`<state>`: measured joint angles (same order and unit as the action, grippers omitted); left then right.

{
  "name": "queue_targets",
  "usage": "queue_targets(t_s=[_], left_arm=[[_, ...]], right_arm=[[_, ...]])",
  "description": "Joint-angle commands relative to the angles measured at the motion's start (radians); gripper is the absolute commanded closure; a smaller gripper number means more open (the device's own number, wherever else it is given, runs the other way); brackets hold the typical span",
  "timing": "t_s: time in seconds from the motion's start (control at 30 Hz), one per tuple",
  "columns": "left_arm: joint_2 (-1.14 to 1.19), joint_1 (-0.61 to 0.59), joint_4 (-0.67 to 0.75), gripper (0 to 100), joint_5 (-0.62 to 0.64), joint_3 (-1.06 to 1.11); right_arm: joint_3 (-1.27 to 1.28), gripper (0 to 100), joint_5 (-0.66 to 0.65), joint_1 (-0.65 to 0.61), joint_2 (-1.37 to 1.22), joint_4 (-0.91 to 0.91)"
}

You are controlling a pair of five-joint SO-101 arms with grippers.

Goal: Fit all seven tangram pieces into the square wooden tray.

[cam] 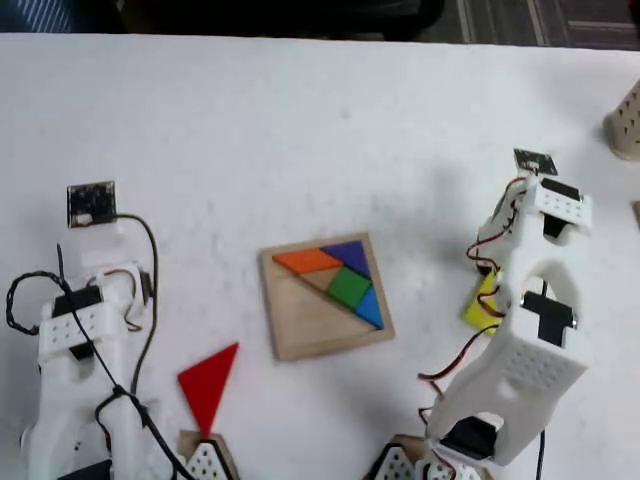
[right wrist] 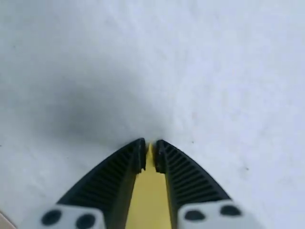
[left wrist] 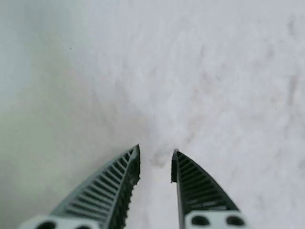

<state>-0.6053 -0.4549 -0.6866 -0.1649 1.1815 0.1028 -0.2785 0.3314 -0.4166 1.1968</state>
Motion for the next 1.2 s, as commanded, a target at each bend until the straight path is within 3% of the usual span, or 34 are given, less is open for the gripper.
queue_targets(t_s=[0.0, 0.13, 0.33, 0.63, 0.77, 0.87, 1.17], left_arm=[[-0.036, 0.015, 0.028, 98, -0.008, -0.008], [-0.036, 0.015, 0.028, 98, -0.008, -0.008], [-0.036, 0.015, 0.028, 98, -0.008, -0.008], [-0.036, 0.015, 0.028, 97, -0.008, -0.009], [-0.038, 0.015, 0.023, 88, -0.002, -0.009], [-0.038, 0.015, 0.021, 83, -0.002, -0.008], [-0.038, 0.015, 0.021, 85, -0.006, -0.008]], right_arm=[[0.015, 91.9, -0.011, 0.01, 0.085, 0.036], [0.121, 80.6, -0.009, 0.025, 0.263, 0.059], [0.405, 79.4, -0.011, 0.019, 0.458, -0.033], [0.557, 75.0, -0.031, -0.028, 0.473, -0.133], [0.598, 68.7, -0.135, -0.061, 0.475, -0.133], [0.6, 68.7, -0.146, -0.064, 0.475, -0.105], [0.637, 73.0, -0.201, -0.067, 0.473, -0.059]])
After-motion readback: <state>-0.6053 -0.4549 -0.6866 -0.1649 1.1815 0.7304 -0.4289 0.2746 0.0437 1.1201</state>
